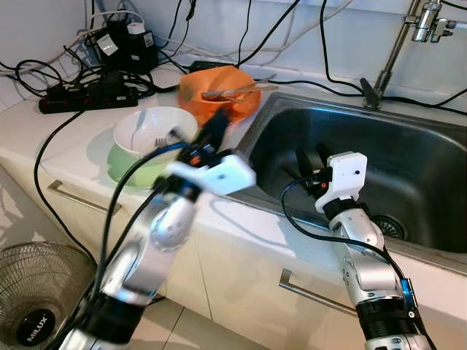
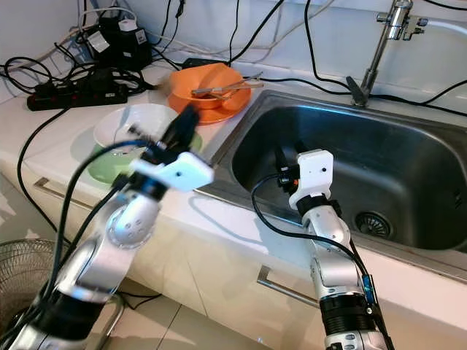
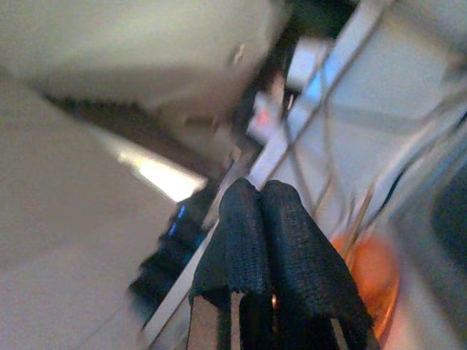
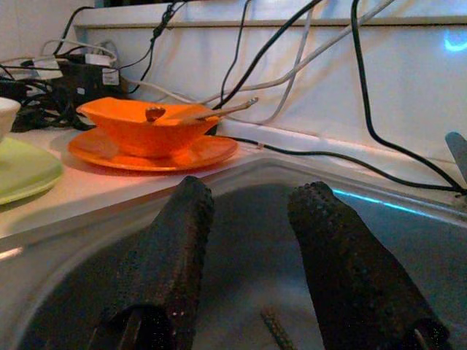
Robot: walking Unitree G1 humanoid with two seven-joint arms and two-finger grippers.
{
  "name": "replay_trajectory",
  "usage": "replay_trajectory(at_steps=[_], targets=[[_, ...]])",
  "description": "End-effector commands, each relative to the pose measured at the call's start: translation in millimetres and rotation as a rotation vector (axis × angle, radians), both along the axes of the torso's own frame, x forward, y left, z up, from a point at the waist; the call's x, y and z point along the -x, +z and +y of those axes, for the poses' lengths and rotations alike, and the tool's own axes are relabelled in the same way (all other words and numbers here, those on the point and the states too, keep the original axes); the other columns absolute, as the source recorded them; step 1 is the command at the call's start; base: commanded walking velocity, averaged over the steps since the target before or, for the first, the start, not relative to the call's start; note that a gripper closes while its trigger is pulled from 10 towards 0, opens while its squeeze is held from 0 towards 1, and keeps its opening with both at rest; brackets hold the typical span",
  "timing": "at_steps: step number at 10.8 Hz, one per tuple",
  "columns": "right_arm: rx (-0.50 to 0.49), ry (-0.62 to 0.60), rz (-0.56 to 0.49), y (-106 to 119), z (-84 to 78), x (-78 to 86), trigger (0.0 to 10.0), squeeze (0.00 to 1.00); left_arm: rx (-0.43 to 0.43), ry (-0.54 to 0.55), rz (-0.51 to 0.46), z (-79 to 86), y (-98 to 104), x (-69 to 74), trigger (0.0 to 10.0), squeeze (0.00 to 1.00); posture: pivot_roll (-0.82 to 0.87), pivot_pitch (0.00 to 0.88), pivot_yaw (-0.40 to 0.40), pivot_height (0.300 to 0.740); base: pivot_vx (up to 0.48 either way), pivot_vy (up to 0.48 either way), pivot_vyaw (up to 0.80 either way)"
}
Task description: Kitchen organization
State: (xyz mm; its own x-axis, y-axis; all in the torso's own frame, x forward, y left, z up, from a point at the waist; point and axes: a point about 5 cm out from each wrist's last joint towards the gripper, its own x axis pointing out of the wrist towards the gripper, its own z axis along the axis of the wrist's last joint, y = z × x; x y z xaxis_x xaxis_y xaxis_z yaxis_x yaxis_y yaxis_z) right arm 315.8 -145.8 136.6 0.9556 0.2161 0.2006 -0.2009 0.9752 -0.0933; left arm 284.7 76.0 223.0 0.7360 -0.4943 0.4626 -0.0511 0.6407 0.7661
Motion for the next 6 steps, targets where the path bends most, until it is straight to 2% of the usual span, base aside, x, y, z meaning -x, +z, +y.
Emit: replay_trajectory(at_steps=[1, 2, 3, 4, 6], targets=[[-0.006, -0.012, 0.058, -14.3, -0.4, 0.8, 10.0, 0.0, 0.011, -0.137, 0.017, -15.2, 7.3, 5.1, 10.0, 0.0, 0.08, 0.0, 0.076, 0.74, 0.0, 0.0, 0.0], [-0.002, -0.015, 0.056, -14.0, -0.5, 0.7, 10.0, 0.0, 0.014, -0.19, 0.058, -21.4, 4.8, 5.7, 10.0, 0.0, 0.08, 0.0, 0.077, 0.74, 0.0, 0.0, 0.0], [0.018, -0.027, 0.037, -12.4, -1.0, 0.8, 10.0, 0.0, 0.158, -0.307, 0.213, -31.0, -1.0, 4.6, 10.0, 0.0, 0.07, 0.0, 0.083, 0.74, 0.0, 0.0, 0.0], [0.034, -0.031, 0.023, -11.0, -1.5, 1.0, 10.0, 0.0, 0.221, -0.35, 0.261, -33.3, -1.9, 3.9, 10.0, 0.0, 0.06, 0.0, 0.086, 0.74, 0.0, 0.0, 0.0], [0.065, -0.029, -0.003, -8.8, -1.4, 1.8, 10.0, 0.0, 0.362, -0.464, 0.35, -40.7, 8.8, 3.6, 10.0, 0.0, 0.06, 0.0, 0.088, 0.74, 0.0, 0.0, 0.0]])
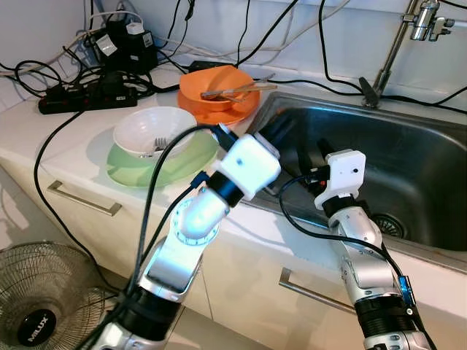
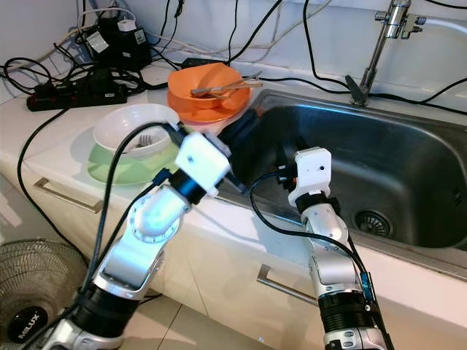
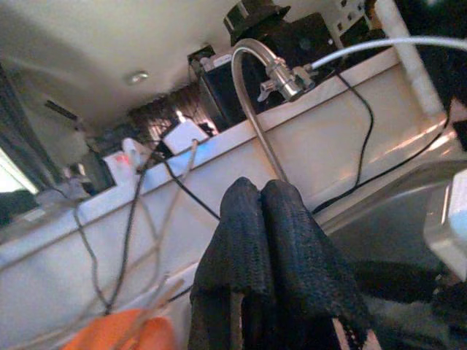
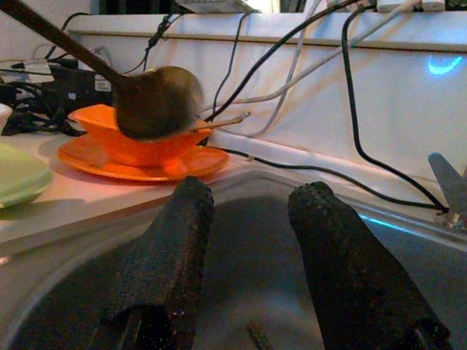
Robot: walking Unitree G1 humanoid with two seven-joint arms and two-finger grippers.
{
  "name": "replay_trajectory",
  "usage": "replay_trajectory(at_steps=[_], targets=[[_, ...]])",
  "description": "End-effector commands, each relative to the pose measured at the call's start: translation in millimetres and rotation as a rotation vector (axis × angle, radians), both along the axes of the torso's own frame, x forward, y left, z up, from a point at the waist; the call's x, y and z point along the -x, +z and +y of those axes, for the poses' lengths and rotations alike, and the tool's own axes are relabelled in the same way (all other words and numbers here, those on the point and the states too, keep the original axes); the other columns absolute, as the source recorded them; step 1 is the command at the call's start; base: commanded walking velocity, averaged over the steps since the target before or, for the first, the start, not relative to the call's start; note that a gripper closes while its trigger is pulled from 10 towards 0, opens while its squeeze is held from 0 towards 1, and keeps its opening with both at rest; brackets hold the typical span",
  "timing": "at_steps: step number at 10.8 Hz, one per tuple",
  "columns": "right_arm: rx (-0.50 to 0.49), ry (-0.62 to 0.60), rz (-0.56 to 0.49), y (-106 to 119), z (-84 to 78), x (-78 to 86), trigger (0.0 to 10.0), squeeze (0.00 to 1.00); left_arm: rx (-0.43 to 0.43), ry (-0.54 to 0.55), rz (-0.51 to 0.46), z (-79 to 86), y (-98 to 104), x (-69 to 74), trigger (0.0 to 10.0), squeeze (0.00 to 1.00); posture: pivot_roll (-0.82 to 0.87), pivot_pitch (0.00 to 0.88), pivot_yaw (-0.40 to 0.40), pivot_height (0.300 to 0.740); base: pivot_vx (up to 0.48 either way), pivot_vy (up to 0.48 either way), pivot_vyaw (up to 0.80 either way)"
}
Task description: Kitchen organization
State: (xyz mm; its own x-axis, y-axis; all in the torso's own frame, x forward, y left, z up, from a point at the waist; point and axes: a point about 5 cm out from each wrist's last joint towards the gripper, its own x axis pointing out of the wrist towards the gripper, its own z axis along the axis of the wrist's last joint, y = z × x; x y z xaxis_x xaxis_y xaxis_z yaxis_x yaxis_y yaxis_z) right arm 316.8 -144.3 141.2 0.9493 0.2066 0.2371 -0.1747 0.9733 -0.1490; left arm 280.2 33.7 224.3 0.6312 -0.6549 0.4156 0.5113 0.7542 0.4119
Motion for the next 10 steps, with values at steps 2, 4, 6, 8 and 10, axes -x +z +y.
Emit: replay_trajectory(at_steps=[2, 4, 6, 8, 10], targets=[[0.023, -0.015, 0.045, -14.1, -4.5, 3.2, 10.0, 1.0, 0.093, -0.023, 0.028, 5.5, 14.4, -4.6, 10.0, 0.0, 0.06, 0.0, 0.086, 0.74, 0.0, 0.0, 0.0], [0.115, 0.009, 0.007, -7.7, -6.8, 1.2, 10.0, 1.0, 0.24, -0.04, 0.148, 16.5, 13.1, -14.1, 10.0, 0.0, 0.05, 0.0, 0.088, 0.74, 0.0, 0.0, 0.0], [0.139, 0.018, -0.014, -0.3, -13.8, -1.0, 10.0, 1.0, 0.309, -0.053, 0.215, 25.4, 11.7, -20.8, 10.0, 0.0, 0.05, 0.0, 0.089, 0.74, 0.0, 0.0, 0.0], [0.155, 0.009, -0.022, 1.0, -16.8, -1.6, 10.0, 1.0, 0.315, -0.054, 0.241, 29.4, 9.5, -23.0, 10.0, 0.0, 0.05, 0.0, 0.092, 0.74, 0.0, 0.0, 0.0], [0.173, 0.026, -0.036, 3.6, -13.0, -1.9, 10.0, 0.0, 0.304, -0.079, 0.262, 26.9, 7.7, -22.0, 10.0, 0.0, 0.05, 0.0, 0.094, 0.74, 0.0, 0.0, 0.0]])
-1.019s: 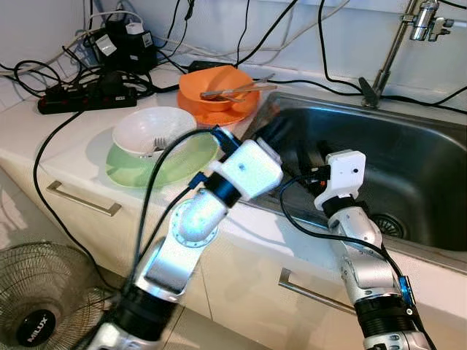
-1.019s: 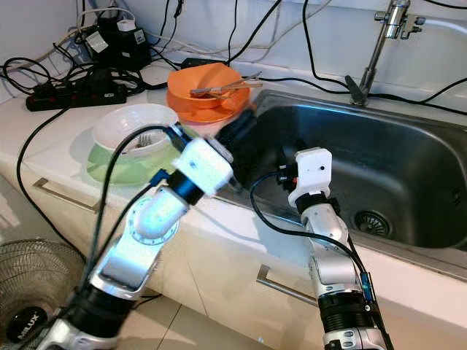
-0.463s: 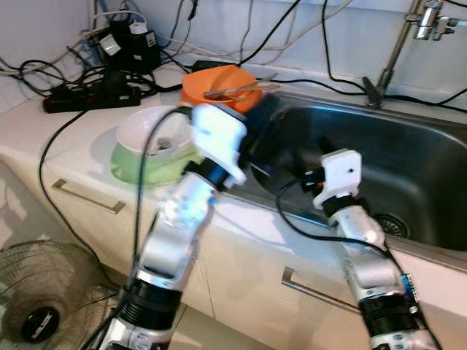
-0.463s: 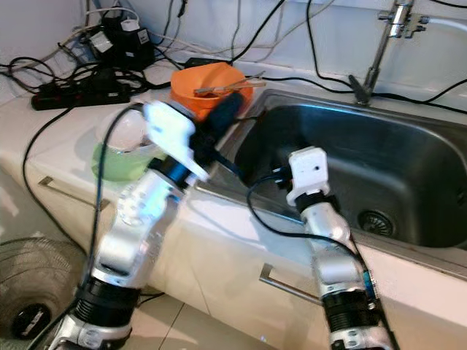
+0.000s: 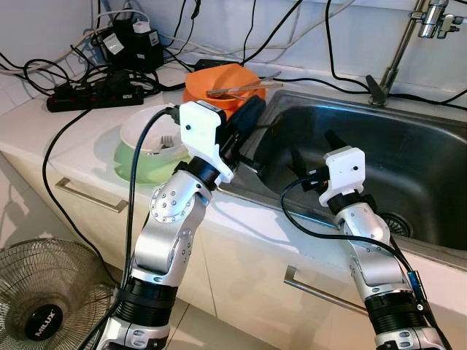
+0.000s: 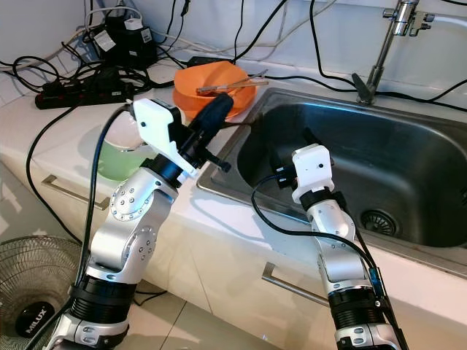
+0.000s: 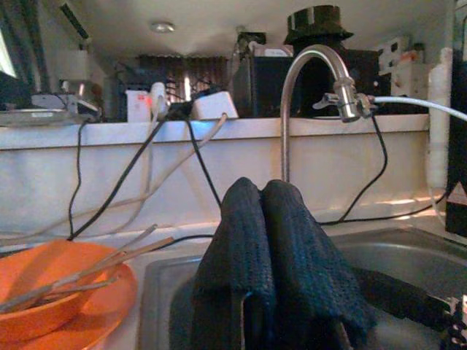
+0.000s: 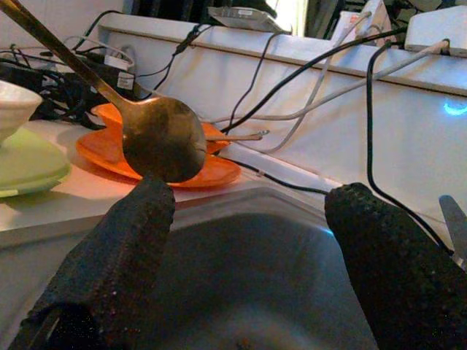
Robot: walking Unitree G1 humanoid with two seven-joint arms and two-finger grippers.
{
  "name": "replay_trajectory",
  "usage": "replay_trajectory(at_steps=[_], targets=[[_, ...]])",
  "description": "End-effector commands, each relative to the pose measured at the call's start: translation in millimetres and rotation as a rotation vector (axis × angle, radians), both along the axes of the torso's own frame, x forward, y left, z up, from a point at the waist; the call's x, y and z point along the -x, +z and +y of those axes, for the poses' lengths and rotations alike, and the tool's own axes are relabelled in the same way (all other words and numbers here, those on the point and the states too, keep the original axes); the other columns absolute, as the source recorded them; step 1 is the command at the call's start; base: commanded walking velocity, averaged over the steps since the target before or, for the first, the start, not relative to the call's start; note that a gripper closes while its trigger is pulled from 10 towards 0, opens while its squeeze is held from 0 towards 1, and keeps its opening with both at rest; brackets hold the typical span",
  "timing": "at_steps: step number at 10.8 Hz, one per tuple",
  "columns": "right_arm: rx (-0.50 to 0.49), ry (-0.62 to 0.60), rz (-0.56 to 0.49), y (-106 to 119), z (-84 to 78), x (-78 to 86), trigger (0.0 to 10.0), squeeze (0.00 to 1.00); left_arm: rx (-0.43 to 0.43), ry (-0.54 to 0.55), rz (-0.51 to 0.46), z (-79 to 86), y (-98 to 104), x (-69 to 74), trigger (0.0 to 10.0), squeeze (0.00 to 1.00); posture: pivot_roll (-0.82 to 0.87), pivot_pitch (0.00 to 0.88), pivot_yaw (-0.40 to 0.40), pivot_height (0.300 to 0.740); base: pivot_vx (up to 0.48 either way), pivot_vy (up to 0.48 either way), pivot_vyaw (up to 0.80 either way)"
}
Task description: Kitchen organization
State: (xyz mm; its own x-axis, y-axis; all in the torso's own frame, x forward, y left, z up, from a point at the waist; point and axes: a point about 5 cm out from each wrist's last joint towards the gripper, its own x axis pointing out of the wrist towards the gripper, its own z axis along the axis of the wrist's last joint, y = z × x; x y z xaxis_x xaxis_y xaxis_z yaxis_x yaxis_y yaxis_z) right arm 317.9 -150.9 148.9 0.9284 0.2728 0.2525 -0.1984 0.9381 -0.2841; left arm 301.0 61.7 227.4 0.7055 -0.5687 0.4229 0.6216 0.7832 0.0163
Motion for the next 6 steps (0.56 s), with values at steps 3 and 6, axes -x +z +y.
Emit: replay_trajectory(at_steps=[3, 6], targets=[[0.034, 0.064, -0.031, 7.8, 7.4, 0.9, 10.0, 0.0, -0.01, -0.074, 0.015, -9.1, -0.8, 2.5, 10.0, 0.0, 0.05, 0.0, 0.093, 0.74, 0.0, 0.0, 0.0], [0.019, 0.128, -0.066, 19.3, 18.5, 4.5, 10.0, 0.0, -0.02, -0.11, 0.033, -13.0, -4.3, 4.1, 10.0, 0.0, 0.04, 0.0, 0.097, 0.74, 0.0, 0.0, 0.0]])
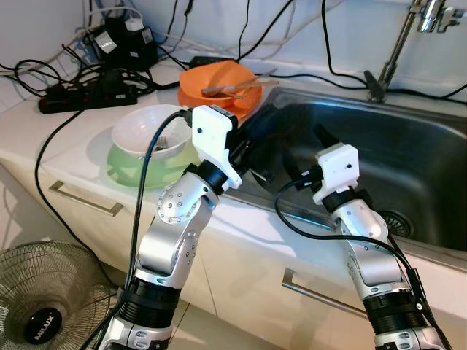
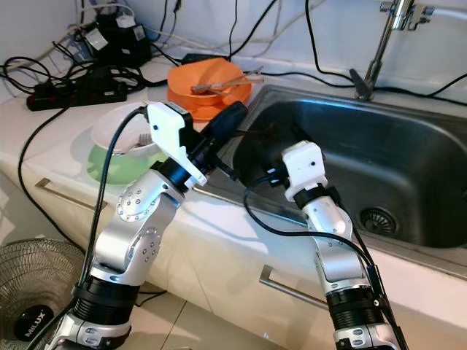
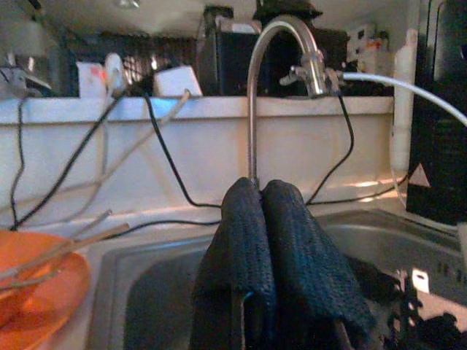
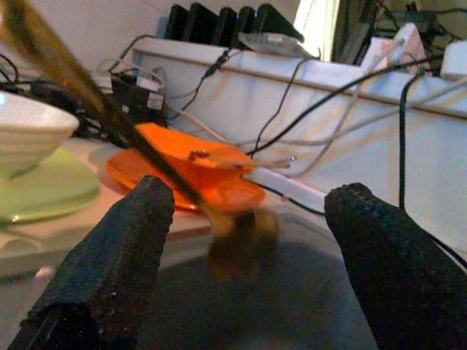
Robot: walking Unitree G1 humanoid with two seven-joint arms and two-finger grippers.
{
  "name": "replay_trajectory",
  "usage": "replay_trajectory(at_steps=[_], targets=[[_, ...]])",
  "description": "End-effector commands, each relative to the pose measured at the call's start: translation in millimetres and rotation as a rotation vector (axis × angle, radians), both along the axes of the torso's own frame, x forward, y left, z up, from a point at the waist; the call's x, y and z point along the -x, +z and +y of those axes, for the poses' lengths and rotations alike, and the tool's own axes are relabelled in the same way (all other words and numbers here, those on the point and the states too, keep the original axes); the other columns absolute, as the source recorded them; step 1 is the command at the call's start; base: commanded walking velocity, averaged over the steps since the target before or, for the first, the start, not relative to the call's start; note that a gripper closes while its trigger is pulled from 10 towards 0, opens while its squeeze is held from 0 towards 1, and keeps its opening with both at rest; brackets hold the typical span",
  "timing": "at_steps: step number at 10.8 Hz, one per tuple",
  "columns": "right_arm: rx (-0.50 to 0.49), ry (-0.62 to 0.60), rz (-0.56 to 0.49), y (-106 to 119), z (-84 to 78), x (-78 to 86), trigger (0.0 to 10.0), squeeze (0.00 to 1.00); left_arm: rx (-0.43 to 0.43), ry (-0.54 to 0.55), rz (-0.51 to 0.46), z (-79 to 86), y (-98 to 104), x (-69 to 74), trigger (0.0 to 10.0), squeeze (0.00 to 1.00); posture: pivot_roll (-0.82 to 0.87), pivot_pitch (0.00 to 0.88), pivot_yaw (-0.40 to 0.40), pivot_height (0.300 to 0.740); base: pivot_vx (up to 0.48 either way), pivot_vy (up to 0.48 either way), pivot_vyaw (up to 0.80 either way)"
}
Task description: Kitchen organization
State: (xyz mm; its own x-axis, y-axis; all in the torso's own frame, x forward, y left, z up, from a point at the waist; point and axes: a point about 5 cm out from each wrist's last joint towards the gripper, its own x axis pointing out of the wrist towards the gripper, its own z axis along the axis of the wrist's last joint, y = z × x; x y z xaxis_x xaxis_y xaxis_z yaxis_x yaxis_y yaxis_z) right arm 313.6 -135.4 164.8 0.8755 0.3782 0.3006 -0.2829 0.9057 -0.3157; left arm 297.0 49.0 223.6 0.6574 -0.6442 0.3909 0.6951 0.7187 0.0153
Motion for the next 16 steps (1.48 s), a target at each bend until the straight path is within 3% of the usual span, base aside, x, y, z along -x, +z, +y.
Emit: replay_trajectory(at_steps=[1, 7, 14, 15, 16], targets=[[-0.008, 0.025, -0.01, 5.0, 5.6, 0.6, 10.0, 0.0, -0.001, -0.02, 0.011, -1.4, -1.6, 0.1, 10.0, 0.0, 0.04, 0.0, 0.097, 0.74, 0.0, 0.0, 0.0], [-0.026, 0.14, 0.014, 5.3, 26.3, 8.2, 10.0, 0.0, -0.015, -0.076, 0.038, -11.2, -8.4, 0.9, 10.0, 0.0, 0.04, 0.0, 0.097, 0.74, 0.0, 0.0, 0.0], [-0.01, 0.181, 0.018, 12.7, 32.5, 10.0, 10.0, 0.0, -0.029, -0.126, 0.065, -18.7, -16.4, 3.1, 10.0, 0.0, 0.03, 0.0, 0.091, 0.74, 0.0, 0.0, 0.0], [-0.009, 0.18, 0.018, 12.3, 32.7, 9.9, 9.0, 0.0, -0.031, -0.128, 0.066, -19.0, -17.0, 3.3, 10.0, 0.0, 0.03, 0.0, 0.091, 0.74, 0.0, 0.0, 0.0], [-0.008, 0.179, 0.019, 11.9, 33.1, 9.9, 1.2, 0.0, -0.034, -0.138, 0.071, -20.1, -18.6, 4.1, 10.0, 0.0, 0.03, 0.0, 0.092, 0.74, 0.0, 0.0, 0.0]])
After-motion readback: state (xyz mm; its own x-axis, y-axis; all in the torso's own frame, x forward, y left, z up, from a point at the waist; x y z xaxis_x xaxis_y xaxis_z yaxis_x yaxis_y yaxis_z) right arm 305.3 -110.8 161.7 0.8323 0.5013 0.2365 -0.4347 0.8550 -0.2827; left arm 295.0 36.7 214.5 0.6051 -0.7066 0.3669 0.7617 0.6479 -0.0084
